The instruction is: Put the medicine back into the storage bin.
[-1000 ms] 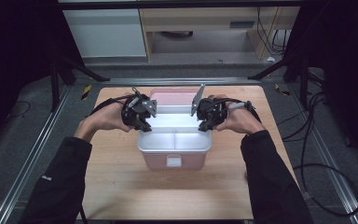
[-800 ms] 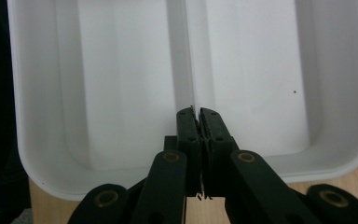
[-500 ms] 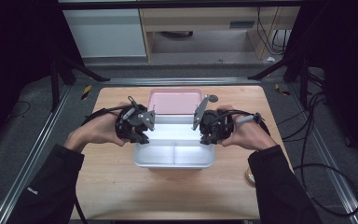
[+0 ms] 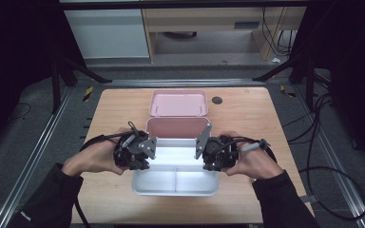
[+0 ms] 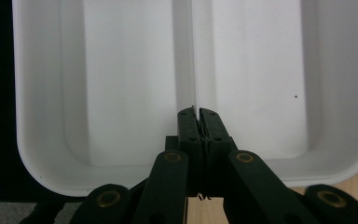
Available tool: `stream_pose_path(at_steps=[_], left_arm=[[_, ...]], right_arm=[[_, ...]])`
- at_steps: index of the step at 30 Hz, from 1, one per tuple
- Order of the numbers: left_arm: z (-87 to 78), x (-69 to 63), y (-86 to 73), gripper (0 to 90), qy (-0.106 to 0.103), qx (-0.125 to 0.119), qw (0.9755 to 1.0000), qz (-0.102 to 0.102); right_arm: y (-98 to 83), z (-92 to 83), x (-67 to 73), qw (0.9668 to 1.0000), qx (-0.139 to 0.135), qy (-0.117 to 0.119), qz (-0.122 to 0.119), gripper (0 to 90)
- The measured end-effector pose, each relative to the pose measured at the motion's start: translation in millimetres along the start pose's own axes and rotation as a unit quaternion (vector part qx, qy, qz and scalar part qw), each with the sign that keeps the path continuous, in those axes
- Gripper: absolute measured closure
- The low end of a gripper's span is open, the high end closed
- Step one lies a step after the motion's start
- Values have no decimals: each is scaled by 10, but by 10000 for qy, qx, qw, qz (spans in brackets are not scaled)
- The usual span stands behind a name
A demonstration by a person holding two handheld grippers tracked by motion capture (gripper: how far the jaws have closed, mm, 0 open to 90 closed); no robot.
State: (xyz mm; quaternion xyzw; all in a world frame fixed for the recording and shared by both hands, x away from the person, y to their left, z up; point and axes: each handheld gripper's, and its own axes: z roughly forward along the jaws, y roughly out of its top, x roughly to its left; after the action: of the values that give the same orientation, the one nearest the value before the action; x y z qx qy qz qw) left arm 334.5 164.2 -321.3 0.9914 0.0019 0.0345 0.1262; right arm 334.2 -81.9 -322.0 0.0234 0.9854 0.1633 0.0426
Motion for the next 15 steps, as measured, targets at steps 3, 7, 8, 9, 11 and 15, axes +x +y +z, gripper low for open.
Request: stream_pose_path(at_steps=[3, 7, 8, 9, 11, 15], left_arm=[[85, -103, -38, 890, -40, -3, 10000, -14], [204, -237, -94, 891, -121, 5, 9999, -44], [224, -260, -102, 890, -151, 16, 9999, -56], [266, -311, -121, 891, -181, 42, 9998, -32], [292, -341, -129, 891, -209, 54, 9998, -41], [370, -446, -148, 893, -283, 78, 9996, -25]], right_arm=[[-29, 73, 85, 10000, -35, 54, 12, 889], [-69, 209, 218, 9998, -74, 161, -3, 890], [-70, 239, 250, 9998, -55, 196, -26, 892], [-71, 292, 314, 9998, -38, 215, -44, 894], [-71, 305, 332, 9997, -6, 238, -58, 894], [-88, 393, 445, 9994, 18, 333, -60, 894]])
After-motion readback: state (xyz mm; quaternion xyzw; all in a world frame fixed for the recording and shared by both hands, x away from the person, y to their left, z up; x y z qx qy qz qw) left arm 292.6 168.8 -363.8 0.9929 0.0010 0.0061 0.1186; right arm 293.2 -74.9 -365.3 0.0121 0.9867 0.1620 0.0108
